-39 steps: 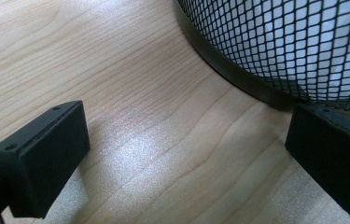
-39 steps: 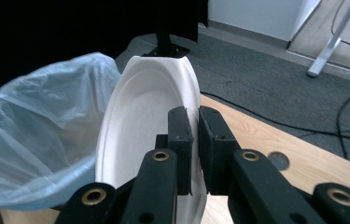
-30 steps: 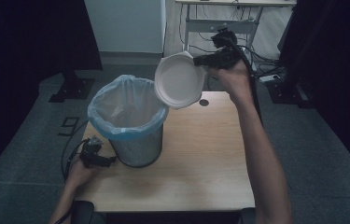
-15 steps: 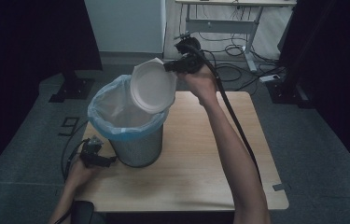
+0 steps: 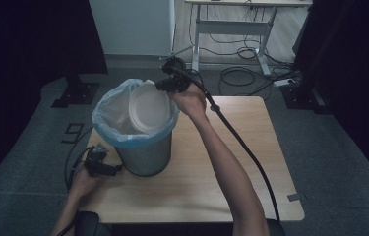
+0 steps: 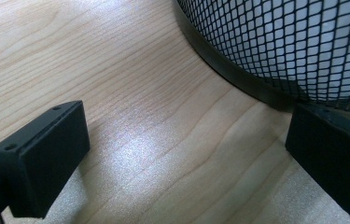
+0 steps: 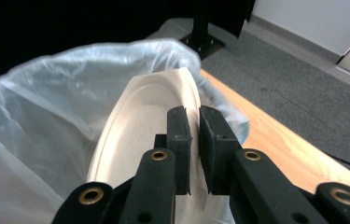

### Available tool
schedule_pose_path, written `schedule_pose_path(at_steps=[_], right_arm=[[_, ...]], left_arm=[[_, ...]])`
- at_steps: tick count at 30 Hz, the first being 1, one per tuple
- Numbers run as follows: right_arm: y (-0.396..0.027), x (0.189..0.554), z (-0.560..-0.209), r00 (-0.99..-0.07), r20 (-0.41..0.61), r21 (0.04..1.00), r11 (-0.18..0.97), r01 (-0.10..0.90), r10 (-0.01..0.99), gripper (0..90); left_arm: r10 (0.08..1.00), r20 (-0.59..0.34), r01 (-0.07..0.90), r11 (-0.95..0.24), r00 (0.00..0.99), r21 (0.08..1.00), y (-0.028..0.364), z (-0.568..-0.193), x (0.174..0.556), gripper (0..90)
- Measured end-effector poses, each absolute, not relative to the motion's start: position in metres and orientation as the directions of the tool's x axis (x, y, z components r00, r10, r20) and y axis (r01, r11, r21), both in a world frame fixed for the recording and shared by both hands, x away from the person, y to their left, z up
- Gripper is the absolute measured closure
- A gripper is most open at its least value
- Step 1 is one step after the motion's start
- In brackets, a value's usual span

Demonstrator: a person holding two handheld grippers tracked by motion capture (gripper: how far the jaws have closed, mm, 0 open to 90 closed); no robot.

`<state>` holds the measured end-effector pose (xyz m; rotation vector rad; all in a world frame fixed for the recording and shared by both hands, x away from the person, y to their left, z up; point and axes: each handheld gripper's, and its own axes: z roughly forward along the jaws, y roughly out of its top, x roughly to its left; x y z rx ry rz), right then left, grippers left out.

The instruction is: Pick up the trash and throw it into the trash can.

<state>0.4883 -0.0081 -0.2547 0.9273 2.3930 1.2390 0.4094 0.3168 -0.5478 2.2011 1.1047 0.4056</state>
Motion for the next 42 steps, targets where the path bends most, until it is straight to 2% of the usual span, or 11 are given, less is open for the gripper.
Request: schedule_pose_path(at_steps=[10, 11, 14, 18, 19, 21, 22, 23, 26, 31, 42], right_arm=[[0.003, 0.488, -0.294, -0.789, 0.011, 0.758, 0.509, 0.407, 0.614, 78.7], [0.003, 0.488, -0.296, -0.800, 0.005, 0.749, 0.528, 0.400, 0.600, 74.5], [0.004, 0.487, -0.296, -0.807, -0.034, 0.736, 0.562, 0.379, 0.589, 51.9], [-0.003, 0.486, -0.287, -0.800, -0.045, 0.766, 0.534, 0.357, 0.598, 28.1], [-0.003, 0.486, -0.287, -0.800, -0.045, 0.766, 0.534, 0.357, 0.598, 28.1], [-0.012, 0.488, -0.282, -0.790, -0.035, 0.762, 0.528, 0.375, 0.612, 17.2], [-0.012, 0.488, -0.282, -0.790, -0.035, 0.762, 0.528, 0.375, 0.612, 17.2], [-0.019, 0.488, -0.281, -0.784, -0.020, 0.761, 0.518, 0.391, 0.621, 12.6], [-0.026, 0.489, -0.280, -0.770, -0.013, 0.754, 0.512, 0.411, 0.638, 12.5], [-0.044, 0.484, -0.285, -0.743, -0.071, 0.767, 0.512, 0.386, 0.666, 1.9], [-0.075, 0.476, -0.288, -0.730, -0.035, 0.801, 0.456, 0.387, 0.682, 0.0]], left_arm=[[0.799, -0.006, 0.603, -0.449, 0.602, 0.660, 0.317, -0.548, 0.410, 0.0], [0.799, -0.006, 0.603, -0.449, 0.602, 0.660, 0.317, -0.548, 0.410, 0.0], [0.799, -0.006, 0.603, -0.449, 0.602, 0.660, 0.317, -0.548, 0.410, 0.0], [0.799, -0.005, 0.603, -0.449, 0.602, 0.660, 0.317, -0.548, 0.410, 0.0], [0.799, -0.005, 0.603, -0.449, 0.602, 0.660, 0.317, -0.548, 0.410, 0.0], [0.799, -0.005, 0.602, -0.449, 0.602, 0.660, 0.317, -0.548, 0.410, 0.0], [0.799, -0.005, 0.602, -0.449, 0.602, 0.660, 0.317, -0.548, 0.410, 0.0], [0.799, -0.005, 0.602, -0.450, 0.602, 0.660, 0.317, -0.548, 0.410, 0.0], [0.799, -0.005, 0.602, -0.450, 0.602, 0.660, 0.317, -0.548, 0.410, 0.0], [0.799, -0.005, 0.602, -0.450, 0.602, 0.660, 0.317, -0.548, 0.410, 0.0], [0.799, -0.005, 0.602, -0.450, 0.602, 0.660, 0.317, -0.548, 0.410, 0.0]])
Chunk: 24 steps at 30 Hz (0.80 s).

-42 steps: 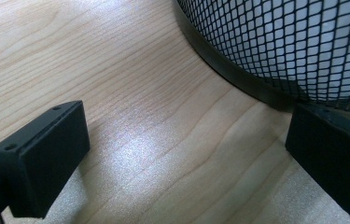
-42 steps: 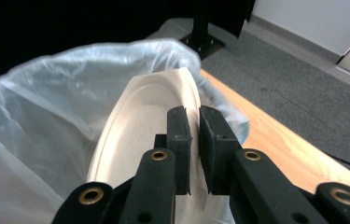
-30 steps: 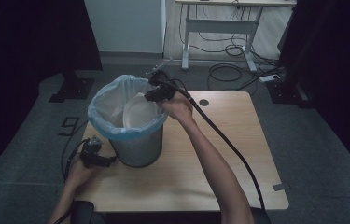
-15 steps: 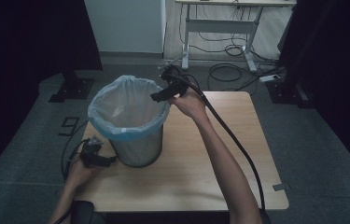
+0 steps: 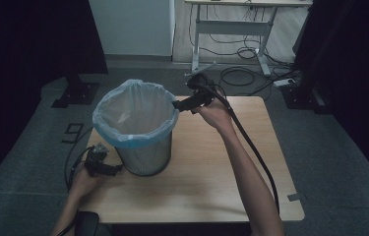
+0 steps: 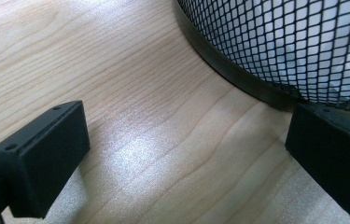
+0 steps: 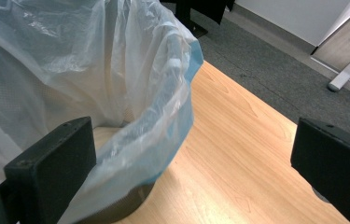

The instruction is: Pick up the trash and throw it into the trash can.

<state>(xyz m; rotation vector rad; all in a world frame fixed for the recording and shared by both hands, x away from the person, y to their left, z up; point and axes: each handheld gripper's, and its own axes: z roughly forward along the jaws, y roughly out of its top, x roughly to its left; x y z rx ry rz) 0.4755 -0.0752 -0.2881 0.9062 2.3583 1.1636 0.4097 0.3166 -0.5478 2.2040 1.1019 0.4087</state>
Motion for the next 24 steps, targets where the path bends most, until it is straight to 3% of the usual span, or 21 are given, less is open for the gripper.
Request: schedule_pose_path(at_steps=[13, 24], right_arm=[[-0.104, 0.465, -0.298, -0.701, -0.052, 0.798, 0.452, 0.399, 0.711, 0.2], [-0.133, 0.463, -0.329, -0.680, -0.021, 0.789, 0.429, 0.439, 0.733, 0.0]], left_arm=[[0.799, -0.005, 0.602, -0.449, 0.601, 0.660, 0.317, -0.548, 0.410, 0.0], [0.799, -0.005, 0.602, -0.449, 0.601, 0.660, 0.317, -0.548, 0.410, 0.0]])
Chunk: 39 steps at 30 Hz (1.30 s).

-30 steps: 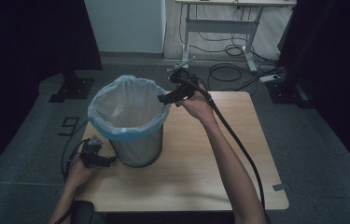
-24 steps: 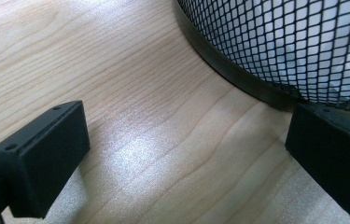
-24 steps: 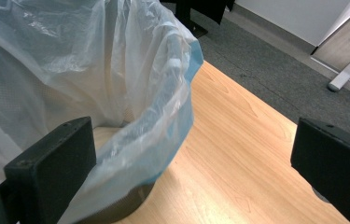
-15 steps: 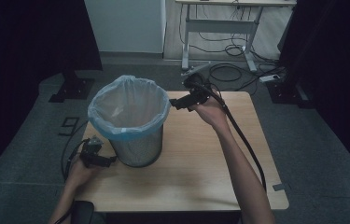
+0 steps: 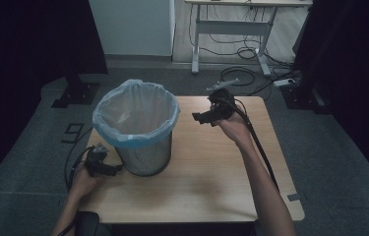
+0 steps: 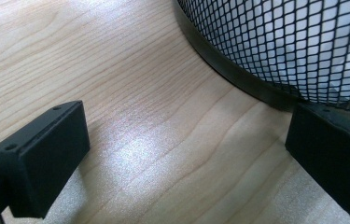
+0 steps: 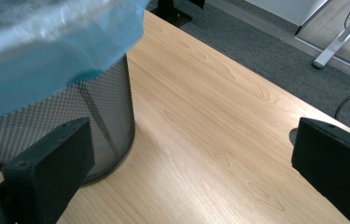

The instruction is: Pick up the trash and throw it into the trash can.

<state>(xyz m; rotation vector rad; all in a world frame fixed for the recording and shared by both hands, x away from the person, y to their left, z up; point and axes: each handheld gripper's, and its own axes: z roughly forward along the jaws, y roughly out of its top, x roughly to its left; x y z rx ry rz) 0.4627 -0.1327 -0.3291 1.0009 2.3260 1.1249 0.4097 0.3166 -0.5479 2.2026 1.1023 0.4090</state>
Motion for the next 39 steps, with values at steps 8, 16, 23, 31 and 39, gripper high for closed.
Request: schedule_pose_path(at_steps=[8, 16, 23, 31, 39], right_arm=[[-0.143, 0.458, -0.345, -0.680, -0.016, 0.779, 0.435, 0.451, 0.733, 0.0], [-0.160, 0.454, -0.356, -0.653, -0.012, 0.781, 0.415, 0.467, 0.757, 0.0], [-0.184, 0.447, -0.365, -0.611, -0.017, 0.778, 0.394, 0.489, 0.792, 0.0], [-0.208, 0.436, -0.372, -0.581, -0.021, 0.782, 0.375, 0.497, 0.814, 0.0], [-0.225, 0.427, -0.381, -0.564, -0.019, 0.793, 0.356, 0.494, 0.825, 0.0]], left_arm=[[0.801, -0.005, 0.603, -0.448, 0.599, 0.660, 0.316, -0.548, 0.410, 0.0], [0.800, -0.004, 0.603, -0.448, 0.599, 0.659, 0.316, -0.548, 0.410, 0.0], [0.803, -0.006, 0.604, -0.445, 0.596, 0.661, 0.316, -0.548, 0.410, 0.0], [0.803, -0.006, 0.604, -0.444, 0.596, 0.661, 0.316, -0.548, 0.410, 0.0], [0.803, -0.006, 0.604, -0.444, 0.596, 0.661, 0.316, -0.548, 0.410, 0.0]])
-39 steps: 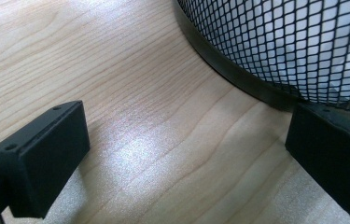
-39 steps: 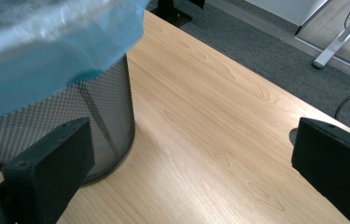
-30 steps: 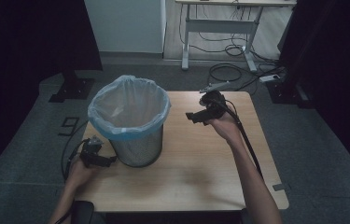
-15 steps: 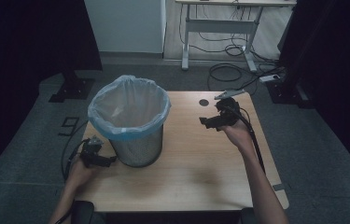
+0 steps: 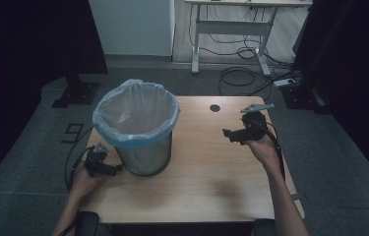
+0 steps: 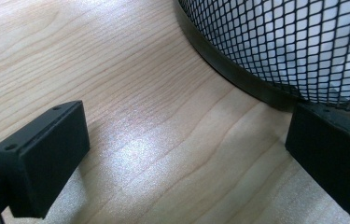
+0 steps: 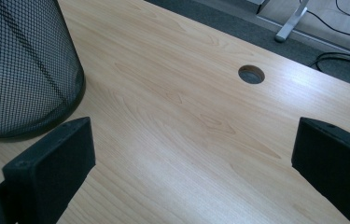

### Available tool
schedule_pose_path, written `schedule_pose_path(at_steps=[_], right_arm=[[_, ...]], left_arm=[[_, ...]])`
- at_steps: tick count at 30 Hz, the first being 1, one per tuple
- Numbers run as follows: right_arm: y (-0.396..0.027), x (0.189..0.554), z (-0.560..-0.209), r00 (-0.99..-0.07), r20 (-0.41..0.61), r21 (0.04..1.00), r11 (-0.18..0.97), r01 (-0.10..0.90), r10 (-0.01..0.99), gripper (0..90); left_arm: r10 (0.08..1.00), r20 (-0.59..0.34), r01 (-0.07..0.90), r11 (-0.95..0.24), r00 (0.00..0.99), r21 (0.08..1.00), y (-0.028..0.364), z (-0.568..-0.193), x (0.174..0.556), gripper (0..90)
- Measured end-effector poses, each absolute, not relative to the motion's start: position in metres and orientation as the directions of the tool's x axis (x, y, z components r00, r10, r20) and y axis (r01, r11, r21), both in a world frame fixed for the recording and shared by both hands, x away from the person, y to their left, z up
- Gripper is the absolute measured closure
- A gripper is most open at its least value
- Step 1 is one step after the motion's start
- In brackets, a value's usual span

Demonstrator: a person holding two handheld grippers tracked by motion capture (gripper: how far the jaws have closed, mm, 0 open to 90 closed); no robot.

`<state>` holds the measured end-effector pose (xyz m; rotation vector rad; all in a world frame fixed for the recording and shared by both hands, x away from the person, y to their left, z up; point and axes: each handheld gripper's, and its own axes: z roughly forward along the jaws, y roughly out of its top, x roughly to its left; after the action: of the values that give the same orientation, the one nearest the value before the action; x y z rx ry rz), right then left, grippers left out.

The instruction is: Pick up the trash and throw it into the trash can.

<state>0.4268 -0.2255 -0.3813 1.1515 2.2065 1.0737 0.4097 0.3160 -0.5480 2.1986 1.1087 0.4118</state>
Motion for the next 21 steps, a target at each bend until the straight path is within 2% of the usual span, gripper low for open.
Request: schedule_pose_path(at_steps=[21], right_arm=[[-0.239, 0.413, -0.427, -0.562, -0.015, 0.782, 0.360, 0.509, 0.827, 0.0]], left_arm=[[0.804, -0.006, 0.605, -0.442, 0.594, 0.662, 0.316, -0.548, 0.409, 0.0]])
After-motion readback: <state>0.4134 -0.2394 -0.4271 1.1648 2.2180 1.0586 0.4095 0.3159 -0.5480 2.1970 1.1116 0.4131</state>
